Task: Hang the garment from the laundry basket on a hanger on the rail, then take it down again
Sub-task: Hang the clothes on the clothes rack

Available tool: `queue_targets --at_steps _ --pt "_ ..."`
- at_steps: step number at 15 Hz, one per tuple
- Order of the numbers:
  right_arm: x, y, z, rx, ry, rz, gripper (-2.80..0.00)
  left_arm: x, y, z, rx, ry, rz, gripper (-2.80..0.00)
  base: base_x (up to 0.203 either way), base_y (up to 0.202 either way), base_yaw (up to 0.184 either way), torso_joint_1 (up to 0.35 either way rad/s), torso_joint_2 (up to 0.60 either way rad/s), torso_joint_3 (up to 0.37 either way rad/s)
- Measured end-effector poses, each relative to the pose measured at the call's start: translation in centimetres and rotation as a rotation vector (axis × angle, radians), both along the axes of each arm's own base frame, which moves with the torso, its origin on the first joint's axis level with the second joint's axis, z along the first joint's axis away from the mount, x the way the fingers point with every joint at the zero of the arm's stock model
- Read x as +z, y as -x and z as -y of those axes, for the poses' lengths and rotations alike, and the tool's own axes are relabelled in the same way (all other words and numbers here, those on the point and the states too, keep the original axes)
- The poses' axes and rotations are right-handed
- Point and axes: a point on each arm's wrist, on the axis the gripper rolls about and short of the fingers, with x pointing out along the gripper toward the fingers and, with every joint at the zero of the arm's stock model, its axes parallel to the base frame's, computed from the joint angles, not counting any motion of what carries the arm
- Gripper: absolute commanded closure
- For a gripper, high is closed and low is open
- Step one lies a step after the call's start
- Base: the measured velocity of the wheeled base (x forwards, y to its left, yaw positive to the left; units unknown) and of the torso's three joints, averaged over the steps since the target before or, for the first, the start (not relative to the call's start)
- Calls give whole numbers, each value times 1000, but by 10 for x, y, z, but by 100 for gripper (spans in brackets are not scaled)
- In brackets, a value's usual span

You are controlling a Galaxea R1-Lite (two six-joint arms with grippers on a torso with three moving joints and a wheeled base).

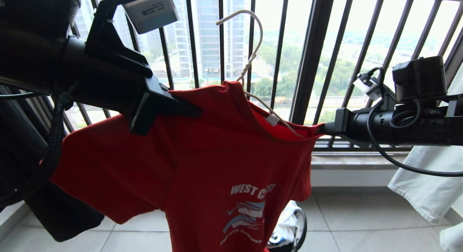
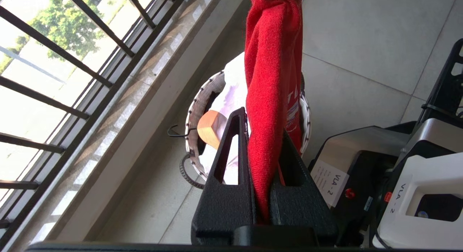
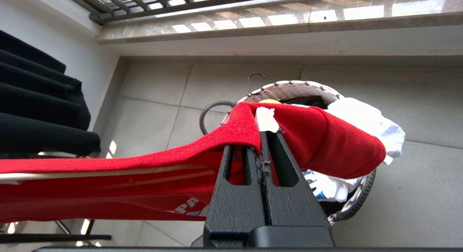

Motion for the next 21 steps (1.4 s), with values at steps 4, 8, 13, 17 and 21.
queue_targets --at_steps 4,8,13,17,21 --pt "24 6 1 0 -21 63 0 -6 -5 7 -8 1 -23 0 0 0 0 0 0 0" --pt "57 22 -4 29 -36 131 0 -14 -15 15 7 67 1 0 0 0 0 0 0 0" --pt "101 39 -10 57 -36 154 0 -31 -28 25 34 221 27 0 0 0 0 0 0 0" --pt "122 52 -29 52 4 176 0 -52 -31 27 57 343 14 0 0 0 0 0 0 0" --pt "133 55 -54 31 48 199 0 -71 -28 26 62 432 34 0 0 0 0 0 0 0"
